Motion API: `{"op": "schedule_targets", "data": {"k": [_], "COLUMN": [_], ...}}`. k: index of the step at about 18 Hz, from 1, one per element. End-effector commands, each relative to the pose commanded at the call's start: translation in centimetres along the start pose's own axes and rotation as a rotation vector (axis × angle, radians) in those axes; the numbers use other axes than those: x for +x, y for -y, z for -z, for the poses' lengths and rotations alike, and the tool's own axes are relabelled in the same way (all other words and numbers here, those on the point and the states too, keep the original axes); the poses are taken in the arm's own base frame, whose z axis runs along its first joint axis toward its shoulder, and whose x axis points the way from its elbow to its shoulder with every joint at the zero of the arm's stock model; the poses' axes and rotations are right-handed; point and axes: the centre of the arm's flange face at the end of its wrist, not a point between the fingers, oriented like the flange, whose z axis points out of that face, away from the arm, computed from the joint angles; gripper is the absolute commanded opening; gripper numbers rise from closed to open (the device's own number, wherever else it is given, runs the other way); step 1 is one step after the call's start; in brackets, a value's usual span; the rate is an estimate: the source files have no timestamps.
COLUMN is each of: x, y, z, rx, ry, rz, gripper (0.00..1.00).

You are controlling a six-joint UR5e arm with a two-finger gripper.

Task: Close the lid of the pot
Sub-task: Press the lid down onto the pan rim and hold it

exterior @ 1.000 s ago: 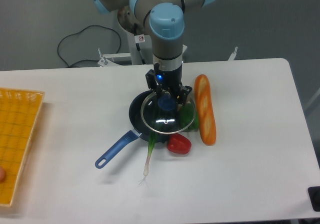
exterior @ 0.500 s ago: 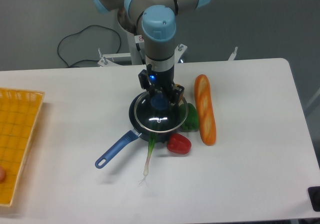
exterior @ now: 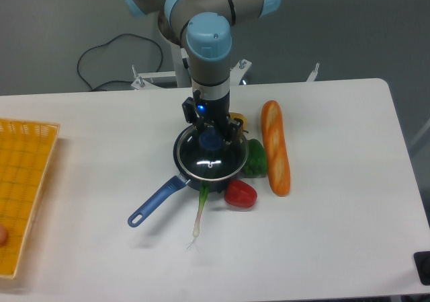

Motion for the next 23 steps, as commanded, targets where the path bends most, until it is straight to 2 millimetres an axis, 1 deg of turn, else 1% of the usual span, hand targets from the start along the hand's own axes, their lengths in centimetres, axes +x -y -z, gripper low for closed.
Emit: {"op": "schedule_targets", "data": {"k": [8, 10, 23], "x": [0.9, 1.2, 1.3], "y": [-0.5, -0.3, -0.2], "z": [-0.9, -1.0, -1.3], "rx": [-0.011, -0.012, -0.015], "ry": [-0.017, -0.019, -0.024], "rz": [-0.003, -0.009, -0.009], "gripper": [0.59, 0.59, 0.59]}}
